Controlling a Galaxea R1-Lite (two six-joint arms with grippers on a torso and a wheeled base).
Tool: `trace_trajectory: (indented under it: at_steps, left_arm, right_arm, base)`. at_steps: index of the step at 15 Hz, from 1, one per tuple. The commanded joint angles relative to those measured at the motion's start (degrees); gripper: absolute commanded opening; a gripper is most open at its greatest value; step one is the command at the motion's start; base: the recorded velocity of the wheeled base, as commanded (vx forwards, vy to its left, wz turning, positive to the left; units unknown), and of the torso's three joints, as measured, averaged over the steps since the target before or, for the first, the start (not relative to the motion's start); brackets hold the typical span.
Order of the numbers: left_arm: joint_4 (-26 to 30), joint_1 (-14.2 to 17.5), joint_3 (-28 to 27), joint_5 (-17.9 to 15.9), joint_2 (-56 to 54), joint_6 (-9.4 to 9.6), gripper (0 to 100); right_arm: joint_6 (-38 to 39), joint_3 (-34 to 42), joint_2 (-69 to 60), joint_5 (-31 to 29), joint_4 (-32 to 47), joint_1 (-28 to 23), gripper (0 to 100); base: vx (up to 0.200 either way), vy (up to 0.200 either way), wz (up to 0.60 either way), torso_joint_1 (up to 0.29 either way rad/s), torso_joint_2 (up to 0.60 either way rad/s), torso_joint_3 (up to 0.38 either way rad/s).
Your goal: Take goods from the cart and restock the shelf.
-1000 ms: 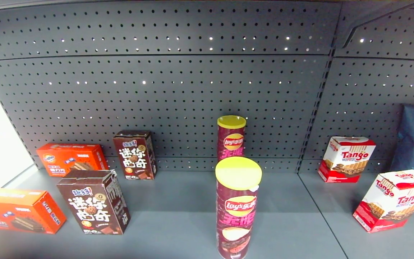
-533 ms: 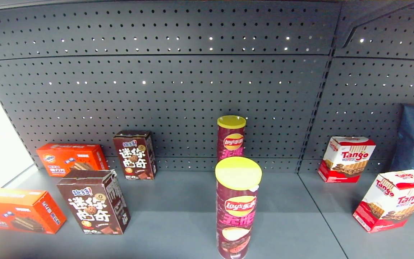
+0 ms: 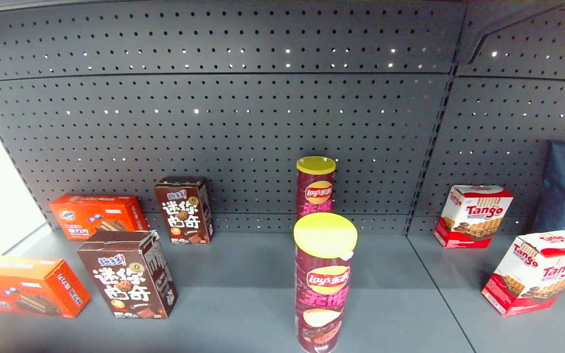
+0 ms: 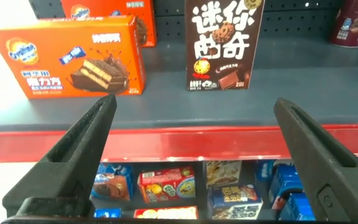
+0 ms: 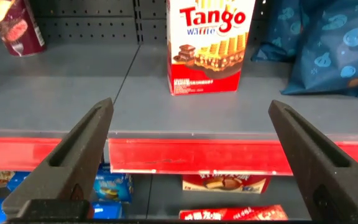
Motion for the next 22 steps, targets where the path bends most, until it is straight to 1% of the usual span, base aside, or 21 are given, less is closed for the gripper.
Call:
trace_trajectory:
  at_steps: [1,3,5,7,8,9,22]
  left_arm:
    - [-0.04,0.10,-0.04,0.16,-0.02,-0.24,100]
    - [-0.04,0.01,-0.04,0.07,-0.02,0.02,100]
    - [-0.04,0.01,0.05,-0.19,-0.02,0.90,100]
    - [-0.04,0.01,-0.04,-0.10,-0.02,0.55,100]
    - [-0.04,0.01,-0.04,0.07,-0.02,-0.24,100]
    - [-0.04,0.10,-0.04,0.16,-0.02,-0.33,100]
    - [-0.04,0.01,-0.04,0.07,-0.02,-0.24,100]
  right_arm:
    - [-0.01,0.00,0.00,0.00,-0.06,0.09,100]
    - [-0.10,0.00,0.00,0.00,-0.06,0.00,100]
    - [-0.01,0.00,0.00,0.00,-0.06,0.00,100]
    - [-0.10,0.00,0.00,0.00,-0.06,0.00,100]
    - [-0.01,0.00,0.00,0.00,-0.06,0.00,100]
    - [-0.10,0.00,0.00,0.00,-0.06,0.00,100]
    - [-0.10,0.00,0.00,0.00,-0.06,0.00,100]
  base:
    - [0.000,0.000,0.00,0.000,0.00,0.000]
    - [0.000,0.000,0.00,0.000,0.00,0.000]
    - [0.000,0.000,0.00,0.000,0.00,0.000]
    - [0.000,-0.200,0.00,0.007,0.01,-0.005]
    - [0.000,0.000,0.00,0.000,0.00,0.000]
    - [0.000,0.000,0.00,0.000,0.00,0.000]
    - [0.000,0.000,0.00,0.000,0.00,0.000]
